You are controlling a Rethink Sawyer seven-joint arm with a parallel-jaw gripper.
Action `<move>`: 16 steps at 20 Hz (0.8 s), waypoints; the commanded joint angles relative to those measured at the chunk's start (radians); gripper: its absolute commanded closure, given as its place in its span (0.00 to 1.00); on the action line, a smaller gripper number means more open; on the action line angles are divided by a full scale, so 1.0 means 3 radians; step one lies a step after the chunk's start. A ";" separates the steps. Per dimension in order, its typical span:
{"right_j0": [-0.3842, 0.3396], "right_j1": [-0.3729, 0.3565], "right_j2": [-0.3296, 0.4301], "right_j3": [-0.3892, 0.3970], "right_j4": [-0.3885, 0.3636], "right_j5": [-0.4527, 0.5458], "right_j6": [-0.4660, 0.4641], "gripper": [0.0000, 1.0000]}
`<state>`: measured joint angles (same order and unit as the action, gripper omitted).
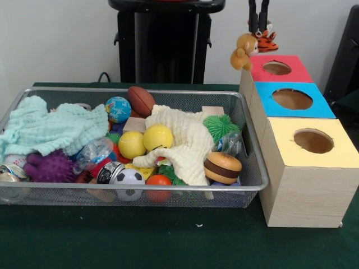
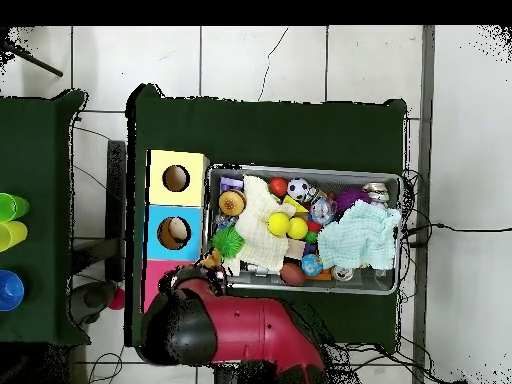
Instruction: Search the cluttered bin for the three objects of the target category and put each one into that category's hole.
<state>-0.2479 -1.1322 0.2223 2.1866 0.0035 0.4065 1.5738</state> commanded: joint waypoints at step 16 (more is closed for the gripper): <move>0.0083 0.0138 0.0097 0.0543 0.0800 -0.0427 0.0855 1.00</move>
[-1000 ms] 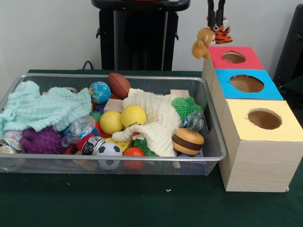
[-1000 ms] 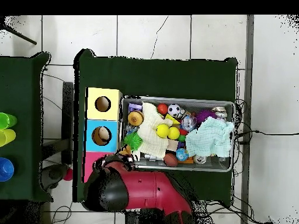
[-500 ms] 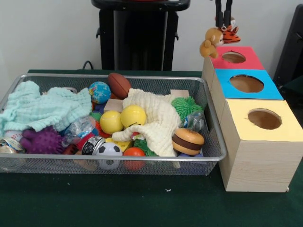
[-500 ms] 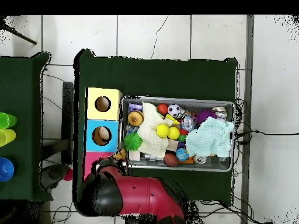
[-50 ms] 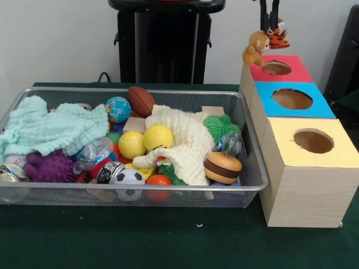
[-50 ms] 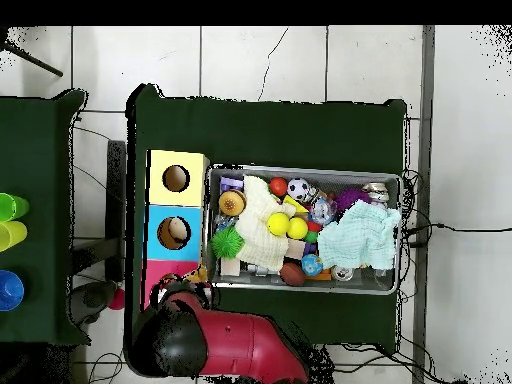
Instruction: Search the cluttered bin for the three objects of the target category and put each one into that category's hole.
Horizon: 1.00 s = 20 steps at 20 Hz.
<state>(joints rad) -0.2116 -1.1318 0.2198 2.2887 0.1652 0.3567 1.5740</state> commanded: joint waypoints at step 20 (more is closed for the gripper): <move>-0.0329 0.0217 0.0753 0.0562 0.0674 -0.0815 0.0987 1.00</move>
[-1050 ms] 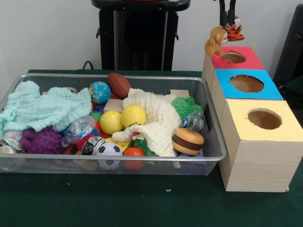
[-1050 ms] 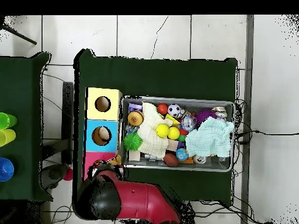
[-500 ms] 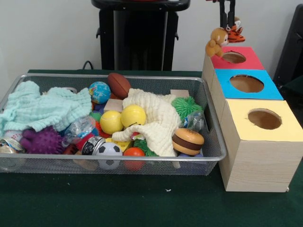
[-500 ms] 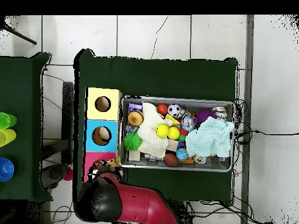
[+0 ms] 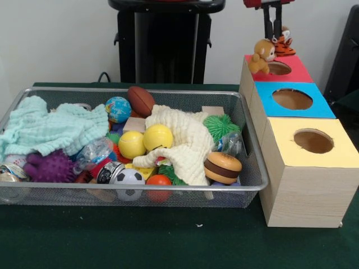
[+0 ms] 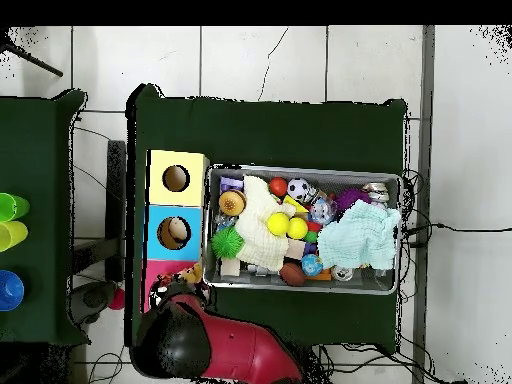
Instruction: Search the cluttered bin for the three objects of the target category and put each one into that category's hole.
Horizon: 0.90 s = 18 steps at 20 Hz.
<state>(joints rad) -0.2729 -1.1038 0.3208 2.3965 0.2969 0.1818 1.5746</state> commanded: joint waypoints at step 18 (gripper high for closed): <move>-0.0191 -0.0100 0.0659 0.0322 0.0668 -0.0052 0.1051 1.00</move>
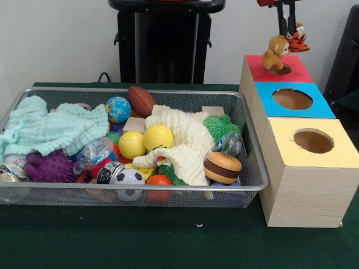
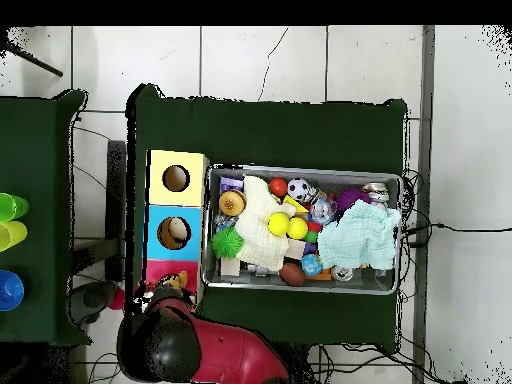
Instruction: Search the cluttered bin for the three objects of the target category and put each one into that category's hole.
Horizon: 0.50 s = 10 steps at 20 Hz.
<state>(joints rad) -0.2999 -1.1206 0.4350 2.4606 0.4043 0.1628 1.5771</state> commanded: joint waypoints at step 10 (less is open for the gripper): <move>-0.0444 0.0205 0.0700 0.0292 0.0121 -0.0398 0.1158 1.00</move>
<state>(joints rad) -0.3878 -1.1191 0.5562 2.4721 0.4325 0.1445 1.5861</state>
